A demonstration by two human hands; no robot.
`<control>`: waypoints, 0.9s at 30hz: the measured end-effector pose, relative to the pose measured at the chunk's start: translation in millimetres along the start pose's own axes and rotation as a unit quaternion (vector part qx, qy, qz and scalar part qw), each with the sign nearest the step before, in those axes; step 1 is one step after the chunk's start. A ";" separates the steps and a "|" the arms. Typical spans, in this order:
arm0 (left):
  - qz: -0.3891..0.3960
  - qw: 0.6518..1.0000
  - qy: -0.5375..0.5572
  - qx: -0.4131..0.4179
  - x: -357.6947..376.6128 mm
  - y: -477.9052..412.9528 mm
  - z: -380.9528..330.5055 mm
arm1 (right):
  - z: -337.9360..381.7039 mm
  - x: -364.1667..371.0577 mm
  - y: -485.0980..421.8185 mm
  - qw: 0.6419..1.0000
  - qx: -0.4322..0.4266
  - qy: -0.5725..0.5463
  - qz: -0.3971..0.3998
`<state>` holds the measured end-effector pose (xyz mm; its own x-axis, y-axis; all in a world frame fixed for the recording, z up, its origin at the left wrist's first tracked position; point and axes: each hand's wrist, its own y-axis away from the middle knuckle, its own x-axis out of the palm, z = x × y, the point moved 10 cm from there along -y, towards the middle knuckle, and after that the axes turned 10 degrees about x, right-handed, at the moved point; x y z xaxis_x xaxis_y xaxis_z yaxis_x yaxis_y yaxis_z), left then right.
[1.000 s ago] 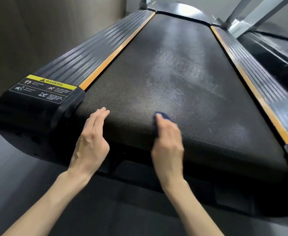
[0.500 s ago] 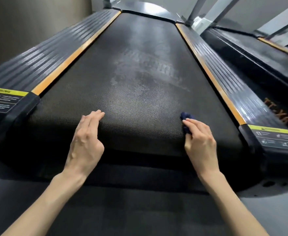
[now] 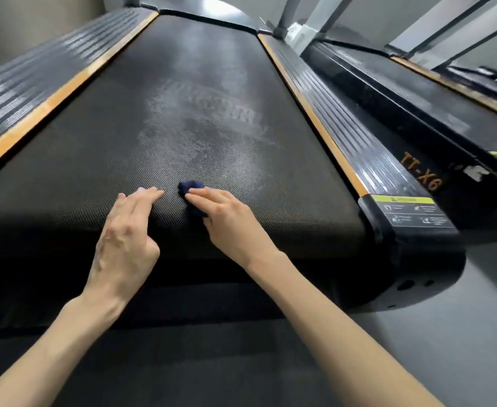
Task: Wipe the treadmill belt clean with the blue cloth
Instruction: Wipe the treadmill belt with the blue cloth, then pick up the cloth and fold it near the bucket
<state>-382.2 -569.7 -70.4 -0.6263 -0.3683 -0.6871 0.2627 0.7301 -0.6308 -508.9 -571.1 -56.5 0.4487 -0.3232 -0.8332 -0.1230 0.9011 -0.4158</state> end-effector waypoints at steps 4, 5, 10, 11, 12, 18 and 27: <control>0.008 1.000 0.013 -0.005 8.4 -3.4 -5.7 | -134.4 -65.8 16.7 0.972 0.211 0.101 -0.037; 0.012 1.000 0.014 -0.004 10.8 -4.4 -8.0 | -163.2 -81.4 21.6 0.959 0.253 0.122 -0.033; 0.037 0.999 0.022 -0.001 23.7 -8.8 -15.6 | -191.3 -109.5 50.8 0.935 0.311 0.149 -0.082; 0.042 0.999 0.020 0.005 25.1 -9.3 -17.0 | -183.3 -109.2 63.9 0.936 0.303 0.145 -0.109; 0.048 0.999 0.020 0.011 26.4 -9.5 -17.7 | -174.9 -108.9 78.8 0.936 0.292 0.143 -0.134; 0.048 0.998 0.031 0.031 31.2 -11.0 -19.1 | -134.1 -106.5 117.0 0.933 0.293 0.071 -0.196; 0.152 0.961 0.229 -0.024 32.1 -56.8 -27.2 | 7.8 -46.9 -22.0 0.975 0.070 -0.203 -0.065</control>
<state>-437.3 -607.4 -46.8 -0.7861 0.1493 -0.5998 0.4572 0.7934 -0.4018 -520.3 -573.5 -5.5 0.7694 -0.3211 -0.5522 0.0666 0.9001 -0.4305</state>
